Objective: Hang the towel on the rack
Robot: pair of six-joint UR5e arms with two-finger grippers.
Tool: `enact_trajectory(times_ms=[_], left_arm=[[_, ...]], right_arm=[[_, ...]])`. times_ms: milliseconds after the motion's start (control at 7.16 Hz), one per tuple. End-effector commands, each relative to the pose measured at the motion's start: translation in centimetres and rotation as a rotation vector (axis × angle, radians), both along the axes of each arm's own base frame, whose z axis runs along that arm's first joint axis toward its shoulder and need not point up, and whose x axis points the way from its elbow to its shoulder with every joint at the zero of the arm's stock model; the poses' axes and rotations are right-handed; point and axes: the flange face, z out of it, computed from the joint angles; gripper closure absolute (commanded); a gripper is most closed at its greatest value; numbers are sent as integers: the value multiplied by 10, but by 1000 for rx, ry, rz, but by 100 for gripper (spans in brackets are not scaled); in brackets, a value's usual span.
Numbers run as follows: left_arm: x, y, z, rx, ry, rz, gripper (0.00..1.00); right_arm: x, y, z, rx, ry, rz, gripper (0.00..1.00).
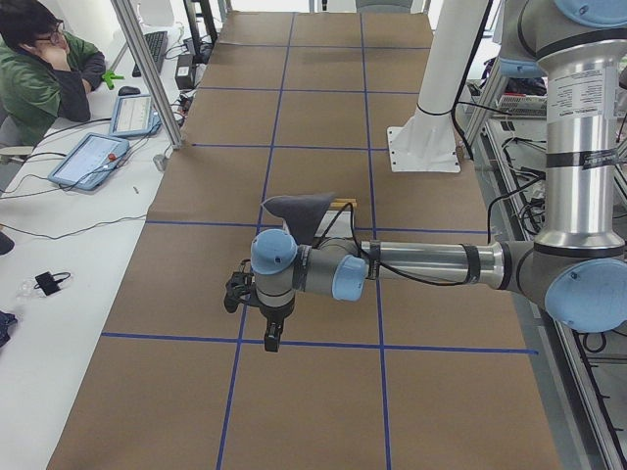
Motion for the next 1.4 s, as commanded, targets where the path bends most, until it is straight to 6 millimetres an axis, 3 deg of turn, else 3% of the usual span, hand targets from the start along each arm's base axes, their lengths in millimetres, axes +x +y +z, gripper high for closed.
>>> enact_trajectory(times_ms=[0, 559, 1118, 1257], left_arm=[[-1, -1, -4, 11, -8, -4, 1], [-2, 8, 7, -11, -16, -5, 1], [-2, 8, 6, -11, -16, -6, 1], [-2, 7, 2, -3, -14, -6, 1]], right_arm=[[0, 0, 1, -2, -1, 0, 0], [0, 3, 4, -10, -1, 0, 0], [0, 4, 9, -21, -5, 0, 0], [-1, 5, 18, -41, -4, -1, 0]])
